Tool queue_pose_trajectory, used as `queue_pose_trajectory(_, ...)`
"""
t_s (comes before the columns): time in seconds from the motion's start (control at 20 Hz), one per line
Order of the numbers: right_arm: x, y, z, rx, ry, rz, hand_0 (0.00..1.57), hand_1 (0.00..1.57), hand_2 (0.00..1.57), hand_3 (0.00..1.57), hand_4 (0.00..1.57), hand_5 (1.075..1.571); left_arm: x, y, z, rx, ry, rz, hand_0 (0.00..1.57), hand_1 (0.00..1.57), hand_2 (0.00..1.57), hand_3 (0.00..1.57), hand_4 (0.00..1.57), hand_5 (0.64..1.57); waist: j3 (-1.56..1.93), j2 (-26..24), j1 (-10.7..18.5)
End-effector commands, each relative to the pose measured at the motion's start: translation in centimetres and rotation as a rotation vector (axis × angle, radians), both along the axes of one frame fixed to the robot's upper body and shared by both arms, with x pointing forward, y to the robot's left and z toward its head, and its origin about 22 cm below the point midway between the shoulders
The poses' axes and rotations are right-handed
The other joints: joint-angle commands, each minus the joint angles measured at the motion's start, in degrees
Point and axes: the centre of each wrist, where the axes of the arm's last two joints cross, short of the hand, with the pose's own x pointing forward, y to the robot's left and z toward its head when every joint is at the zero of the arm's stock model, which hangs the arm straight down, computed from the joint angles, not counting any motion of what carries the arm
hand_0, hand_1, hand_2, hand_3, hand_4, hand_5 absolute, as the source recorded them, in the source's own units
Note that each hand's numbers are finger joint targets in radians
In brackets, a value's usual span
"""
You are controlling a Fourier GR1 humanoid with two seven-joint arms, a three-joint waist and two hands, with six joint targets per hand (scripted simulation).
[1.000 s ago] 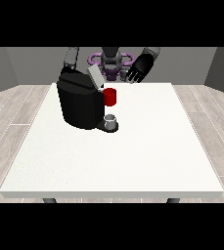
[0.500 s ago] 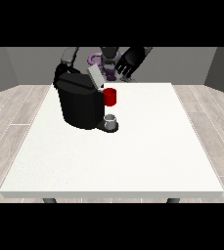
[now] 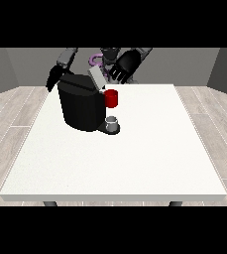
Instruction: Insert the coffee pod into the coffee machine and close the lid
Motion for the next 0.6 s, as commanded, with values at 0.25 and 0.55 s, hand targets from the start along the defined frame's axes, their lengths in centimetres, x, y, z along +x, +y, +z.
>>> queue_pose_trajectory(0.25, 0.9, -0.2, 1.6, 0.008, -0.06, -0.004, 0.0, 0.0, 0.0, 0.0, 0.1, 1.571, 0.1, 0.0, 2.8, 0.016, -0.036, -0.004, 1.17, 1.17, 1.24, 1.22, 0.46, 1.571, 0.01, 4.4, -1.3)
queue_pose_trajectory(0.55, 2.0, -0.4, 2.5, 0.001, -0.049, -0.053, 0.0, 0.0, 0.0, 0.0, 0.19, 1.571, 0.4, -1.6, 2.3, 0.01, -0.034, -0.038, 1.25, 1.25, 1.29, 1.22, 0.43, 1.571, 0.01, 5.7, 0.8)
